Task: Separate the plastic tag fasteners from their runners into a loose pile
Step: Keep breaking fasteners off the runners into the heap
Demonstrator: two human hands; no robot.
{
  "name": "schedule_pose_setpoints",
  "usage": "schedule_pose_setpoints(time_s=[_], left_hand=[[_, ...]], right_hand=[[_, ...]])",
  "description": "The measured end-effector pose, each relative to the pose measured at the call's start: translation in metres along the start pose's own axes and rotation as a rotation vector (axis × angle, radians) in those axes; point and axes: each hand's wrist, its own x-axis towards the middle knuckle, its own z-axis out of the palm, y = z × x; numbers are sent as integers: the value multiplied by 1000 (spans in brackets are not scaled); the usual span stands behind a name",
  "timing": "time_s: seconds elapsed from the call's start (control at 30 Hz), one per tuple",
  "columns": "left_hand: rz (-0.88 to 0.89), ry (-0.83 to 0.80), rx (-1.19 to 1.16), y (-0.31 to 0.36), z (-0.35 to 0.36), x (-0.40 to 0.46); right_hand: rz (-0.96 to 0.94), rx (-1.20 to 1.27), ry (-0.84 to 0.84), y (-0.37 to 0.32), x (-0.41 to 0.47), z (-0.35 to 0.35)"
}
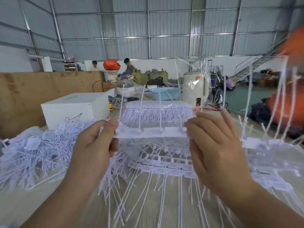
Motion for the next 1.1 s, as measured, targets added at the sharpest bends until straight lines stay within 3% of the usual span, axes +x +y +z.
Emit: schedule_pose_setpoints(time_s=[0.1,0.17,0.27,0.33,0.53,0.67,0.83,0.97,1.1], left_hand=[[-119,-73,-190,4,15,14],[-234,-188,-91,2,23,19],[12,-478,271,-6,23,-4],[123,-583,349,-3,21,-27],[194,-248,237,-3,23,-18],[234,-344,362,-11,24,-19],[327,-511,681,-30,38,-31],[458,-407,830,-28,55,-34],[513,-455,764,-28,62,-30]], right_hand=[[22,-34,10,4,3,-1],[41,-21,-4,6,4,-4],[40,19,-48,5,6,-9],[11,30,-57,3,7,-12],[-19,72,-109,3,11,-17],[-35,104,-128,-2,10,-20],[-54,100,-119,-10,11,-23],[-73,151,-189,-22,9,-25],[-98,162,-245,-27,8,-24]])
